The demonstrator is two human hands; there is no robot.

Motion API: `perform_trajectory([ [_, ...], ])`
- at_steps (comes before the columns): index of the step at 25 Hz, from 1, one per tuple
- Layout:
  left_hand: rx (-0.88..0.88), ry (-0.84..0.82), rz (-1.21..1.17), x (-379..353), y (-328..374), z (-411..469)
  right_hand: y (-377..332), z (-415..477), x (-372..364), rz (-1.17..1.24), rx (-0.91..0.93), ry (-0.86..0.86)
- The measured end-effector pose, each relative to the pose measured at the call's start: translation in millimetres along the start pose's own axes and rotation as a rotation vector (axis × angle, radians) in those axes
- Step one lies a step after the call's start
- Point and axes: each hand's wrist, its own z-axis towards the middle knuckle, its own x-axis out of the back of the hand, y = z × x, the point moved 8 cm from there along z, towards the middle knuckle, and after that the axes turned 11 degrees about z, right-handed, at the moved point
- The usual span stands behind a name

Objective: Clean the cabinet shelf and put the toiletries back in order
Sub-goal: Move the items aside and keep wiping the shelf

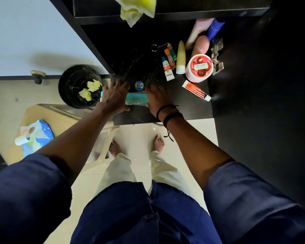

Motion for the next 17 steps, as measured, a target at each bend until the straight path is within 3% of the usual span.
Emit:
perform_trajectory([
  [6,-0.061,0.083,-0.033,9,9,2,13,-10,12,0.062,-0.028,-0.003],
  [12,-0.159,0.351,-0.075,50,68,10,80,-65,47,0.340,-0.247,0.307],
  [15,-0.054,0.500,-0.104,64,77,11,109,-101,61,0.463,-0.324,0.527],
  [17,0.070,0.504,-0.161,62,69,13,122,-110,58,0.532,-0.371,0.542],
])
